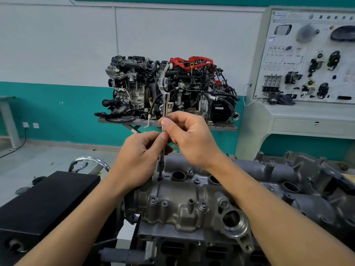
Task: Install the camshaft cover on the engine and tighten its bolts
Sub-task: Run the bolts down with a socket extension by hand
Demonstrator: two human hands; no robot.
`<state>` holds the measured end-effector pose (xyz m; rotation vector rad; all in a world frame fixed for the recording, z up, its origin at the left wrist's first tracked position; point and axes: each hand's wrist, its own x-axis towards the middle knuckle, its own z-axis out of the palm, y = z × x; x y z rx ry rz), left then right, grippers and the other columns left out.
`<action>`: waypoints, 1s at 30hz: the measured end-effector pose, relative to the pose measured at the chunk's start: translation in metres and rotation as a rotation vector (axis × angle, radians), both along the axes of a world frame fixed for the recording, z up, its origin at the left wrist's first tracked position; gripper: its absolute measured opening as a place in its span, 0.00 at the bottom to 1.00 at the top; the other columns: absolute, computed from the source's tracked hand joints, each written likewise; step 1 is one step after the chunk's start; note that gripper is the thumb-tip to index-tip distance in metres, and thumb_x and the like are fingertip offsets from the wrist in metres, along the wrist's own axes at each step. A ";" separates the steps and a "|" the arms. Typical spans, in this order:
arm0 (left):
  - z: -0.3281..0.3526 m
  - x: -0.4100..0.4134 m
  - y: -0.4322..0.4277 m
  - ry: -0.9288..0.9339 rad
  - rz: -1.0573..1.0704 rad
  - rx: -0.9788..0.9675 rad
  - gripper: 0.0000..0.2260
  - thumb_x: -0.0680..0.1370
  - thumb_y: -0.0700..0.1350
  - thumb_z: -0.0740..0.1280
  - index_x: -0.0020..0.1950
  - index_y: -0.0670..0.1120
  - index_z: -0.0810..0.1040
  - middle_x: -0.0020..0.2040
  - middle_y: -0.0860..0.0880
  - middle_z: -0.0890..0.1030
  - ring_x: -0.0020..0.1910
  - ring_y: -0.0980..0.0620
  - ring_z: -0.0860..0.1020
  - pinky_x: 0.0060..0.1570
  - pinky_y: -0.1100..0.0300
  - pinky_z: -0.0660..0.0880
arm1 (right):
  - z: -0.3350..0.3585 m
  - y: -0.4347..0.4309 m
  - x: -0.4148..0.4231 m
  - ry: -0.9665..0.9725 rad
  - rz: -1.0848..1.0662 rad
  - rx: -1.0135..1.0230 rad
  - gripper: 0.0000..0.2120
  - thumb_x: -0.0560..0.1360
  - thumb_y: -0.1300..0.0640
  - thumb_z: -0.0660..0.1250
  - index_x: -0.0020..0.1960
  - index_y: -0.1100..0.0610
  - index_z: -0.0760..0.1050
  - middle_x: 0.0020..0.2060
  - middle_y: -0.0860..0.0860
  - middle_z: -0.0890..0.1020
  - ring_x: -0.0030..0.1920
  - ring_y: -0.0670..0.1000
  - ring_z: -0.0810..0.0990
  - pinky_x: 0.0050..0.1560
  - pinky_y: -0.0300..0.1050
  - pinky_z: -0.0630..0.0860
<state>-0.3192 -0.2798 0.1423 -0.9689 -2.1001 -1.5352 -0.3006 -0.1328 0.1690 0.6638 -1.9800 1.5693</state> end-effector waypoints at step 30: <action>-0.002 0.000 0.000 0.022 -0.015 -0.044 0.05 0.80 0.45 0.68 0.50 0.46 0.83 0.39 0.50 0.86 0.40 0.56 0.84 0.42 0.62 0.79 | -0.003 -0.001 0.001 0.015 -0.061 0.023 0.07 0.79 0.61 0.67 0.42 0.56 0.76 0.28 0.45 0.78 0.29 0.42 0.74 0.31 0.35 0.72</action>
